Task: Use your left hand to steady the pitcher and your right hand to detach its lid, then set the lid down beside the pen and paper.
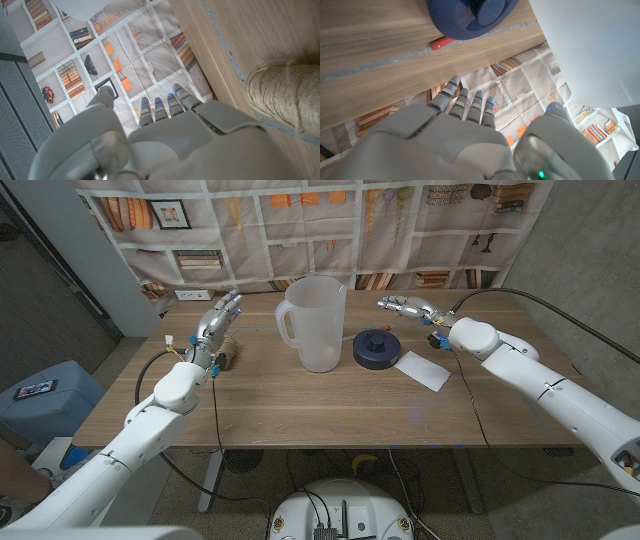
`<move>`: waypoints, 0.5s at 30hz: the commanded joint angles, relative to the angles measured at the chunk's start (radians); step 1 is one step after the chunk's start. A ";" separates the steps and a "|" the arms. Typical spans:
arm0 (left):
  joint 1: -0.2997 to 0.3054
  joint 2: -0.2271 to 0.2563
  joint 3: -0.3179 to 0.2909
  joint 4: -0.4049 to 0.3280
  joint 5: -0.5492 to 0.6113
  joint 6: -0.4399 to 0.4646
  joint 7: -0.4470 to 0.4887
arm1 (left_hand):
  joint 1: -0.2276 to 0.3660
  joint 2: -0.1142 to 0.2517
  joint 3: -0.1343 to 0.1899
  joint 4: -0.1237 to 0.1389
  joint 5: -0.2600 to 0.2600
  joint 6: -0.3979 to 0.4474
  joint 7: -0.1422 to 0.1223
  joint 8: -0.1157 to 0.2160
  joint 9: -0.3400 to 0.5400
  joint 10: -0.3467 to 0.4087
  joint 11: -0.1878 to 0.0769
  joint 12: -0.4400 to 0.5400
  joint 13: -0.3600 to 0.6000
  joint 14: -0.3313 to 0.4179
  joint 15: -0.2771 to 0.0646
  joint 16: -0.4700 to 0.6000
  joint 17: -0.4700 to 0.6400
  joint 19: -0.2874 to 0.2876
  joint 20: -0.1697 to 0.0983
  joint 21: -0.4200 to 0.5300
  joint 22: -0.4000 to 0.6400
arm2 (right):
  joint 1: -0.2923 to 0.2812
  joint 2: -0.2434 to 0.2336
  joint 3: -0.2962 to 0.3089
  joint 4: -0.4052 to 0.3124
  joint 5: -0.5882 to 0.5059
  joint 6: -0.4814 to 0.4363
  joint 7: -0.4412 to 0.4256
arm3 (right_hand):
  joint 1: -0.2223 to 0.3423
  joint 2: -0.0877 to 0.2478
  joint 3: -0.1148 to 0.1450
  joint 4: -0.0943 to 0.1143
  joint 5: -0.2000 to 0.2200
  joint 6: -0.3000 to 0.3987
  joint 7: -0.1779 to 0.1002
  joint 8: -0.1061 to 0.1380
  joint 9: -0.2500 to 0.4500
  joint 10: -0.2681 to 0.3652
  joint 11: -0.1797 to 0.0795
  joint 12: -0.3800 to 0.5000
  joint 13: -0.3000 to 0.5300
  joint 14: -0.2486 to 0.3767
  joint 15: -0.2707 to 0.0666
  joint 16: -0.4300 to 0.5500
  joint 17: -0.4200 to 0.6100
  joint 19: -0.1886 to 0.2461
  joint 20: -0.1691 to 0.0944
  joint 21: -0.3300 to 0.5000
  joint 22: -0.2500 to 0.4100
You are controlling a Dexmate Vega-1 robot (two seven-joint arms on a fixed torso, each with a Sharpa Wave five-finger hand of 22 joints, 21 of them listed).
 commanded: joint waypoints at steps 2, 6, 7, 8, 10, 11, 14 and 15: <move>-0.027 -0.068 0.035 0.074 0.017 -0.065 0.015 | -0.016 0.003 0.003 0.008 0.006 -0.008 0.006 0.000 0.003 -0.005 0.001 0.000 0.003 -0.009 0.000 -0.002 0.002 0.000 -0.018 0.000 0.003 | -0.045 0.043 0.039 0.084 0.143 0.138 -0.061 | -0.023 0.007 0.001 0.013 -0.001 -0.002 0.020 -0.001 -0.002 -0.004 -0.001 0.002 -0.004 -0.008 0.002 -0.006 -0.002 0.002 -0.011 0.000 0.002; -0.040 -0.072 0.051 0.091 0.020 -0.062 0.005 | -0.022 0.003 0.005 0.011 0.006 -0.008 0.009 0.001 0.003 -0.004 0.001 0.002 0.003 -0.008 -0.004 -0.001 0.002 0.002 -0.023 0.001 0.002 | -0.054 0.070 0.048 0.129 0.186 0.202 -0.063 | -0.050 0.023 -0.003 0.028 -0.002 -0.015 0.046 -0.004 -0.003 -0.018 0.010 0.001 -0.014 -0.014 0.003 -0.013 -0.005 -0.005 -0.014 0.000 0.002; -0.040 -0.072 0.052 0.091 0.020 -0.062 0.006 | -0.024 0.003 0.006 0.012 0.007 -0.008 0.010 0.002 0.003 -0.010 0.001 0.000 0.003 -0.008 -0.006 0.000 0.002 0.000 -0.027 0.000 0.002 | -0.054 0.070 0.047 0.130 0.186 0.204 -0.063 | -0.056 0.025 -0.005 0.031 -0.003 -0.017 0.049 -0.004 -0.003 -0.019 0.009 0.002 -0.016 -0.018 -0.002 -0.016 -0.006 -0.010 -0.016 -0.001 0.002; -0.043 -0.079 0.054 0.099 0.020 -0.069 0.006 | -0.026 0.003 0.006 0.012 0.007 -0.009 0.011 0.001 0.002 -0.010 0.001 0.000 0.003 -0.010 -0.008 -0.001 0.002 -0.001 -0.029 0.000 0.002 | -0.056 0.074 0.049 0.136 0.197 0.209 -0.063 | -0.060 0.027 -0.005 0.033 -0.003 -0.019 0.050 -0.004 -0.003 -0.018 0.009 0.003 -0.017 -0.020 -0.011 -0.017 -0.007 -0.013 -0.018 -0.002 0.001; -0.052 -0.090 0.062 0.114 0.019 -0.079 0.003 | -0.035 0.003 0.009 0.016 0.008 -0.017 0.018 0.000 0.002 -0.020 0.003 -0.002 0.002 -0.014 -0.022 -0.002 0.001 -0.007 -0.045 -0.002 0.002 | -0.063 0.095 0.058 0.160 0.230 0.235 -0.064 | -0.074 0.031 -0.010 0.040 -0.003 -0.027 0.062 -0.005 -0.004 -0.021 0.010 0.004 -0.022 -0.022 -0.018 -0.021 -0.010 -0.027 -0.028 -0.005 0.001; -0.052 -0.090 0.063 0.115 0.019 -0.079 0.003 | -0.040 0.002 0.010 0.018 0.008 -0.026 0.022 -0.002 0.002 -0.025 0.004 -0.003 0.002 -0.017 -0.024 -0.002 0.001 -0.010 -0.050 -0.002 0.002 | -0.063 0.095 0.057 0.161 0.231 0.236 -0.065 | -0.079 0.032 -0.011 0.042 -0.003 -0.034 0.070 -0.007 -0.004 -0.022 0.012 0.004 -0.024 -0.021 -0.018 -0.022 -0.012 -0.031 -0.031 -0.005 0.001; -0.055 -0.100 0.067 0.118 0.022 -0.079 0.017 | -0.055 0.002 0.013 0.025 0.009 -0.042 0.028 -0.004 0.001 -0.041 0.004 -0.006 0.001 -0.031 -0.026 -0.005 0.001 -0.020 -0.058 -0.005 0.002 | -0.069 0.117 0.065 0.188 0.269 0.268 -0.057 | -0.094 0.034 -0.017 0.049 -0.004 -0.045 0.090 -0.008 -0.004 -0.030 0.016 0.002 -0.028 -0.025 -0.017 -0.026 -0.015 -0.042 -0.035 -0.006 0.001; -0.055 -0.100 0.067 0.119 0.022 -0.079 0.018 | -0.062 0.002 0.013 0.029 0.010 -0.047 0.030 -0.004 0.001 -0.046 0.004 -0.006 0.001 -0.037 -0.024 -0.006 0.002 -0.026 -0.061 -0.006 0.002 | -0.068 0.117 0.064 0.189 0.270 0.269 -0.057 | -0.098 0.035 -0.018 0.051 -0.004 -0.046 0.092 -0.008 -0.004 -0.032 0.018 0.002 -0.029 -0.026 -0.017 -0.027 -0.015 -0.046 -0.035 -0.007 0.001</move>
